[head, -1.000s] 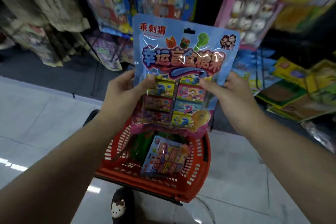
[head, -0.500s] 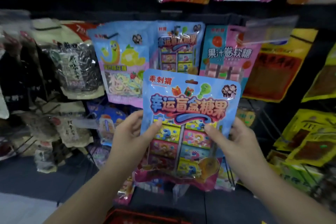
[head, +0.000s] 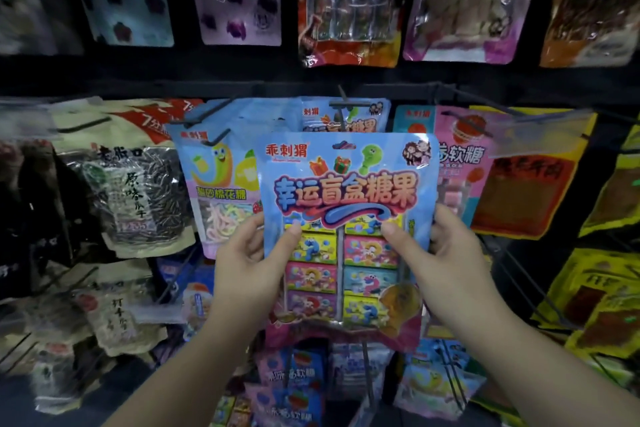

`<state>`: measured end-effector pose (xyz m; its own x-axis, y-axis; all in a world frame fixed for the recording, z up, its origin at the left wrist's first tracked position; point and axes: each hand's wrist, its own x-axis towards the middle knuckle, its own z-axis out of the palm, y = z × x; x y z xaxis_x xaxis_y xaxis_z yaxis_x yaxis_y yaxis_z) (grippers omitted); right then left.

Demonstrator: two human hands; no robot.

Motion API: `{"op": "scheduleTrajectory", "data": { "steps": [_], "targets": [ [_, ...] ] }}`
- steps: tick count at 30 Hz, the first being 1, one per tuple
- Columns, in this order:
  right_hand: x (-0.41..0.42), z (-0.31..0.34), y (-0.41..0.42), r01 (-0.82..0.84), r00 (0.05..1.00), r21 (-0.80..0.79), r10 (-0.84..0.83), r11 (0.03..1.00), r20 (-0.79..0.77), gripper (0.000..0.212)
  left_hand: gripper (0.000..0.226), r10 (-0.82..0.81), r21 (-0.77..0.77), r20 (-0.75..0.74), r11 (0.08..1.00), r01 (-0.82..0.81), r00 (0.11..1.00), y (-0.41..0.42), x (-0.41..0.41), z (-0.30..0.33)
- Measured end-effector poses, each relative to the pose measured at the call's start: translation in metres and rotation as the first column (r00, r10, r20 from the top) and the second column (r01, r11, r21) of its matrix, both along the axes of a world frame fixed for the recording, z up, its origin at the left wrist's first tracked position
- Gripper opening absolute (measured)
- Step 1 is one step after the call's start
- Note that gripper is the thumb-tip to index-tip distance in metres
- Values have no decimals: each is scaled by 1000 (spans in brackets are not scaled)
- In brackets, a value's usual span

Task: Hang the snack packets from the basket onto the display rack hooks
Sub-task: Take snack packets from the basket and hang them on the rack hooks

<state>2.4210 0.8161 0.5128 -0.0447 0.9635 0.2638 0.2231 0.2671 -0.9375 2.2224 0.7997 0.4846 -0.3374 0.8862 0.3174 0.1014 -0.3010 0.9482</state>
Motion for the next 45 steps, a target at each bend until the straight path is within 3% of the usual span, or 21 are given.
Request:
{"op": "scheduleTrajectory", "data": {
  "steps": [5,9,14,20,26,29,35,38,40,42,45],
  "targets": [
    [-8,0,17,26,999,4,-26,1000,-21,29,27,-33,-9,28,999,33,999,22,-7,4],
    [-11,0,25,58,998,-18,-59,998,-6,29,22,-61,-16,3,998,61,998,34,-11,3],
    [-14,-1,35,96,995,-25,-95,995,36,49,21,-64,-19,-38,998,63,997,45,-15,1],
    [-19,0,64,102,991,-89,-93,991,98,42,23,-103,-48,-99,994,99,990,67,-19,7],
    [-28,6,104,128,985,-105,-114,986,129,28,8,11,-37,-196,999,-18,981,110,-18,9],
    [-29,4,110,112,985,-120,-95,986,144,33,6,46,-46,-215,997,-57,976,122,-18,5],
    [-20,-23,91,189,974,-88,-175,978,148,64,55,137,-46,-201,988,-149,970,98,-14,-11],
    [-9,-65,52,255,853,187,-312,949,417,47,48,225,75,-471,974,-215,853,59,-12,-44],
    [-2,-106,20,92,734,277,-253,956,630,33,36,141,39,-690,987,-158,710,23,-12,-84],
    [6,-153,-11,-127,579,238,-123,963,806,32,34,-9,-45,-851,997,-56,525,-18,-13,-138],
    [13,-220,-52,-368,344,36,100,929,933,30,32,-310,-353,-881,934,-61,358,-76,-9,-218]
  ]
}}
